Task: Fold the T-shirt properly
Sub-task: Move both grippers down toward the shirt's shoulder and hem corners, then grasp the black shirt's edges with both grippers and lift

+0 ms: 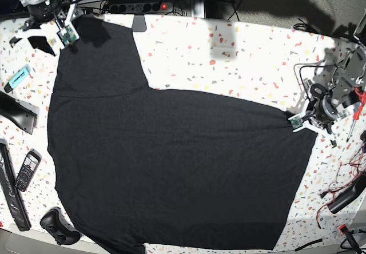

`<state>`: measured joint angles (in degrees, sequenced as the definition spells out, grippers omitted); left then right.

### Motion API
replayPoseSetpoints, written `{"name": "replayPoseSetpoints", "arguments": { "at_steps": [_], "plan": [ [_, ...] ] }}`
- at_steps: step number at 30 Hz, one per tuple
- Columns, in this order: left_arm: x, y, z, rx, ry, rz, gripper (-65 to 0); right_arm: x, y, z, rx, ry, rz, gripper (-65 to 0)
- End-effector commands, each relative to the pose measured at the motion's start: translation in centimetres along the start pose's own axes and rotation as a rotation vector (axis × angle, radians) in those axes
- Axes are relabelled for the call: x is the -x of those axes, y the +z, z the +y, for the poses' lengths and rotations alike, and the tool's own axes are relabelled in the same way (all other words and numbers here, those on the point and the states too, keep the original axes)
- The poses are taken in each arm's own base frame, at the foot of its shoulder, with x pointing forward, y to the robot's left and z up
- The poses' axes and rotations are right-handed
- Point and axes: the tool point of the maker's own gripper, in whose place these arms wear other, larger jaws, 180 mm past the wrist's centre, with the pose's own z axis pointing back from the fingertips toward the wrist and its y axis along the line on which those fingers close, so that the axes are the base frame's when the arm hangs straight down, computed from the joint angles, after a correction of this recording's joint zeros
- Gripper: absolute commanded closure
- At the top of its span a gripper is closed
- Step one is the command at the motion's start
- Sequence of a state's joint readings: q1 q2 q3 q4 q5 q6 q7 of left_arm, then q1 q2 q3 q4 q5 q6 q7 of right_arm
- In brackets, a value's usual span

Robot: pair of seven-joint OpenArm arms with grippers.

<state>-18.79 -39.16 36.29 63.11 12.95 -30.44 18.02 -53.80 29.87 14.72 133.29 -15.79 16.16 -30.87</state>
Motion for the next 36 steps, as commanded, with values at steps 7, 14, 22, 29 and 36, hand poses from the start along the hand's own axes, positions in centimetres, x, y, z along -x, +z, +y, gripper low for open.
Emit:
{"name": "replayPoseSetpoints", "arguments": {
  "at_steps": [7,14,22,29,36],
  "plan": [
    [-0.3,-0.6,-1.8,0.057,-0.018,0.043,0.0,2.3,-1.5,-1.3,0.036,0.148,0.038,-29.0],
    [-1.3,-0.9,-2.2,0.063,-0.014,0.035,0.0,6.9,-5.0,-3.4,0.054,0.195,0.156,-28.9],
    [-2.0,-1.1,-2.3,0.060,-0.008,0.029,0.0,7.2,-5.9,-4.3,0.024,0.252,0.161,-28.8],
    [-2.0,-1.1,-2.4,0.059,-0.006,0.043,0.0,7.8,-7.8,-2.2,-0.064,0.249,0.173,-28.8],
    [-2.0,-1.1,-2.4,0.059,-0.006,0.043,0.0,7.1,-9.9,1.1,-0.135,0.275,0.189,-28.8]
  ]
}}
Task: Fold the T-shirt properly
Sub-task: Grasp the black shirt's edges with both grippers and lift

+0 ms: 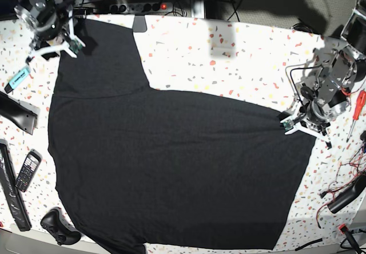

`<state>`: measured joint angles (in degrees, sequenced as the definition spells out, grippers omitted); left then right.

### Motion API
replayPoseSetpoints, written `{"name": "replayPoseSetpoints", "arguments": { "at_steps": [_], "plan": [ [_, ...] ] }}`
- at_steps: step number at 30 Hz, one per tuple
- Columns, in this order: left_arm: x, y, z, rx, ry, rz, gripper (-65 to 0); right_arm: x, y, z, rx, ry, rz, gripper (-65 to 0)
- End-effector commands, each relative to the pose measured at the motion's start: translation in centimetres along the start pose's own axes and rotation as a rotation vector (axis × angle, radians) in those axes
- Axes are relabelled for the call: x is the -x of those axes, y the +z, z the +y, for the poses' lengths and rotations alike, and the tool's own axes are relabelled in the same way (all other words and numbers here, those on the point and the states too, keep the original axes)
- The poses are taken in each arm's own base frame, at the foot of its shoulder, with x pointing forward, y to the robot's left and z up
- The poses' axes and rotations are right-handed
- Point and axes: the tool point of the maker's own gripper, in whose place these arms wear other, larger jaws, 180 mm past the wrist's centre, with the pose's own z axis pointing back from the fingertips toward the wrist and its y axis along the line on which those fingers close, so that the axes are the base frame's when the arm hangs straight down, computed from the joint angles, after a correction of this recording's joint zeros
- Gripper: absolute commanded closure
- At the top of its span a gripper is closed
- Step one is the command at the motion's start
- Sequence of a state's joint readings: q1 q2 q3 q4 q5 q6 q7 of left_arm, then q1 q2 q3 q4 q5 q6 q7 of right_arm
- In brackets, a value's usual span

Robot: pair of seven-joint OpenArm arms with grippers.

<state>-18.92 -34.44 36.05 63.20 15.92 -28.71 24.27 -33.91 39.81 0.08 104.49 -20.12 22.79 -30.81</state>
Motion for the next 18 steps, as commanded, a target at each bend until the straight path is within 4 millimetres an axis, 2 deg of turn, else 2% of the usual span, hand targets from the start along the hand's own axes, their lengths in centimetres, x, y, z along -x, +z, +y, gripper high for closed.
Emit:
{"name": "replayPoseSetpoints", "arguments": {
  "at_steps": [1,6,14,18],
  "plan": [
    [-0.2,-0.2,-2.2,0.089,0.000,-0.013,0.0,-0.3,-0.1,-0.6,0.019,0.022,-0.008,-28.8],
    [-0.2,-0.2,-2.2,0.089,0.000,-0.013,0.0,-1.8,-0.5,-1.7,0.042,-0.010,-0.034,-28.8],
    [-0.2,-0.2,-2.2,0.089,0.000,-0.013,0.0,-5.2,-0.9,-1.6,-0.004,-0.179,-0.132,-28.9],
    [-0.2,-0.2,-2.2,0.090,0.000,-0.010,0.0,-5.3,-1.0,-1.4,-0.014,-0.190,-0.127,-28.9]
  ]
}}
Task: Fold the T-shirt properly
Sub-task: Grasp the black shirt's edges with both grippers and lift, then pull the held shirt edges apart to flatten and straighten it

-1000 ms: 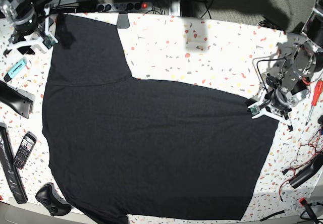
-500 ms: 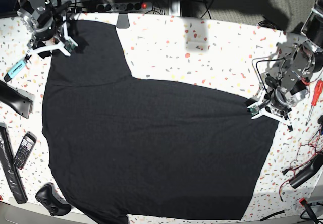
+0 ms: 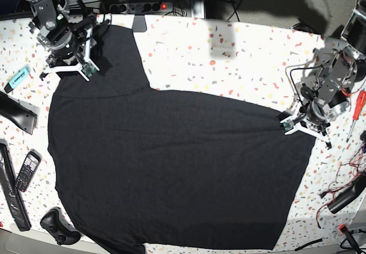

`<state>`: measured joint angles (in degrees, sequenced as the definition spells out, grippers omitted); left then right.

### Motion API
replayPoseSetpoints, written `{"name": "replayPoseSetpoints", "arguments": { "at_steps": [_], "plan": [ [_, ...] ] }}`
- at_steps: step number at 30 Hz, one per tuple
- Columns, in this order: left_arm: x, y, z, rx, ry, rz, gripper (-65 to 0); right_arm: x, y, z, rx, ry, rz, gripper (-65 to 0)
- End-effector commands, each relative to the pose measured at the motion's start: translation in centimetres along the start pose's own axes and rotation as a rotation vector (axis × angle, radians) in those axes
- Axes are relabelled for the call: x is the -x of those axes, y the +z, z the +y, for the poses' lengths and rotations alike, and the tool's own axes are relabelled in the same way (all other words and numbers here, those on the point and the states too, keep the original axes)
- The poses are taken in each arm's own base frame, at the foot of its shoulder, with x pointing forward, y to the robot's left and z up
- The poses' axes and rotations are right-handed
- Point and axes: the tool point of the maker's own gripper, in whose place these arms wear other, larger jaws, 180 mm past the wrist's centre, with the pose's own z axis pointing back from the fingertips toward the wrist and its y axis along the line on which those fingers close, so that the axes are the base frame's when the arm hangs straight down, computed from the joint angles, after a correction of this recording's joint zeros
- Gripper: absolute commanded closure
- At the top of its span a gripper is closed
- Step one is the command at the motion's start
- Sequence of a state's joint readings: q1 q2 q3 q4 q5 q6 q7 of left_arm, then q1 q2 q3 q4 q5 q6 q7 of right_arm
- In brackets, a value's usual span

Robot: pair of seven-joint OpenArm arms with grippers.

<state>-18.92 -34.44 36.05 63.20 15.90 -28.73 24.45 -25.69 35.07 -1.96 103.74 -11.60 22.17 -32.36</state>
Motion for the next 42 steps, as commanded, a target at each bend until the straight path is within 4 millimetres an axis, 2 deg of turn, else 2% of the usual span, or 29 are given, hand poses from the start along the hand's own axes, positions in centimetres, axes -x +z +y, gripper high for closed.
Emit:
{"name": "replayPoseSetpoints", "arguments": {
  "at_steps": [1,2,3,6,7,12,17,21,27,31,37,42],
  "plan": [
    [-0.2,-0.2,-2.2,0.089,0.000,-0.013,0.0,-0.3,0.2,-0.6,0.007,0.016,-0.010,-28.8],
    [-0.2,-0.2,-2.2,0.089,0.000,-0.013,0.0,-0.3,0.2,-0.6,0.005,0.017,-0.010,-27.5],
    [-0.2,-0.2,-2.2,0.089,0.000,-0.013,0.0,-0.3,0.2,-0.5,0.001,0.021,-0.010,-23.4],
    [-0.2,-0.2,-2.2,0.089,0.000,-0.013,0.0,-0.3,0.2,-0.6,0.003,0.020,-0.010,-3.0],
    [-0.2,-0.2,-2.2,0.089,0.000,-0.013,0.0,-0.3,0.2,-0.7,0.011,0.016,-0.010,0.0],
    [-0.3,-0.3,-3.7,0.126,0.028,-0.036,0.0,-0.8,0.3,-2.6,0.100,-0.042,-0.026,0.0],
    [1.9,-0.3,-6.8,0.147,0.080,-0.009,0.0,0.2,0.7,-1.8,0.080,-0.027,-0.009,0.0],
    [2.8,1.5,-8.6,0.133,0.140,-0.084,0.0,1.7,1.9,-0.4,0.041,0.023,0.012,0.0],
    [2.3,5.7,-8.6,0.083,0.352,-0.215,0.0,4.1,4.4,1.2,0.014,0.027,0.056,0.0],
    [3.4,7.6,-8.8,0.054,0.398,-0.224,0.0,6.1,6.8,1.8,0.004,0.031,0.102,0.0],
    [4.8,8.6,-12.1,0.108,0.436,-0.198,0.0,8.0,10.8,2.2,0.001,0.026,0.149,0.0],
    [5.7,8.9,-14.3,0.150,0.434,-0.166,0.0,8.6,12.9,2.5,0.013,-0.008,0.176,0.0]
  ]
}}
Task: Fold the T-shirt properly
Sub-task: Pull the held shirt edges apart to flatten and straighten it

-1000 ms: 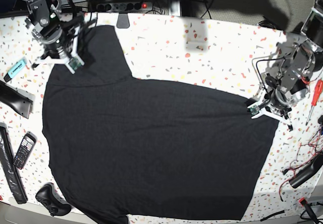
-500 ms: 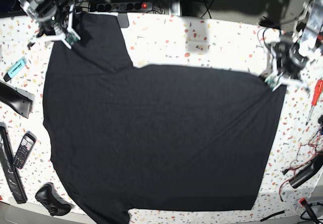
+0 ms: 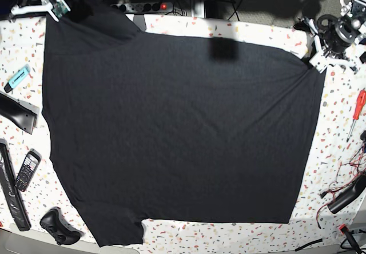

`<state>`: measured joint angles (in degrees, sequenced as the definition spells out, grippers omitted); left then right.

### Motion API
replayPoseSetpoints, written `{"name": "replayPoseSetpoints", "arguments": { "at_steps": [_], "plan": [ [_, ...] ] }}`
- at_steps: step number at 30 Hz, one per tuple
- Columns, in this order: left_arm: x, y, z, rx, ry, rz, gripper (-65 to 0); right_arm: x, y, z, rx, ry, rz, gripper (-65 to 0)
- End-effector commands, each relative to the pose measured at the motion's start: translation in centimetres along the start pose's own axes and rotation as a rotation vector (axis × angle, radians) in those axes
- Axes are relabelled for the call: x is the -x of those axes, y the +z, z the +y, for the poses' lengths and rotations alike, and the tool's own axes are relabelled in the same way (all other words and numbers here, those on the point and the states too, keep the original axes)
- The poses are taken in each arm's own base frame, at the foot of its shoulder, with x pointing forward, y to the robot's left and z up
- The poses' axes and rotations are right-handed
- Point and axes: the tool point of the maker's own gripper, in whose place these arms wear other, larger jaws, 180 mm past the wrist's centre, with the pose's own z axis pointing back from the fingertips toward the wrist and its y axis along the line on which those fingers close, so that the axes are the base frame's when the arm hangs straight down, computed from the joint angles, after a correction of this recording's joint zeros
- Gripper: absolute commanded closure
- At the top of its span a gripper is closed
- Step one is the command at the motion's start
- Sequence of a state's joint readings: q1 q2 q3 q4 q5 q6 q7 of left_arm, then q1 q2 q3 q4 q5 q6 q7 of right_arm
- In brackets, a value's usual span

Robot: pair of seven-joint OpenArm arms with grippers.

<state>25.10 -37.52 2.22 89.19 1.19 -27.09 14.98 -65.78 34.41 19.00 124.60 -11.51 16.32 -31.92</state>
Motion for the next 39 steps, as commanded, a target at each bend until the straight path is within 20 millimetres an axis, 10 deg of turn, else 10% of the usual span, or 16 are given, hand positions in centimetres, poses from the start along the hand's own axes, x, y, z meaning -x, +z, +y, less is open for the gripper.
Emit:
{"name": "replayPoseSetpoints", "arguments": {
  "at_steps": [1,15,39],
  "plan": [
    [2.2,0.4,-0.9,0.040,-0.021,0.089,0.0,-0.1,0.5,-0.2,0.010,0.004,-0.005,0.0],
    [4.8,2.7,-1.2,0.074,-0.114,0.173,0.0,1.5,0.9,0.3,0.014,-0.031,0.058,0.0],
    [-6.7,-1.0,8.9,-0.142,0.019,-0.124,0.0,-11.0,-5.6,-13.6,0.255,-0.294,-0.316,0.0]
  ]
}}
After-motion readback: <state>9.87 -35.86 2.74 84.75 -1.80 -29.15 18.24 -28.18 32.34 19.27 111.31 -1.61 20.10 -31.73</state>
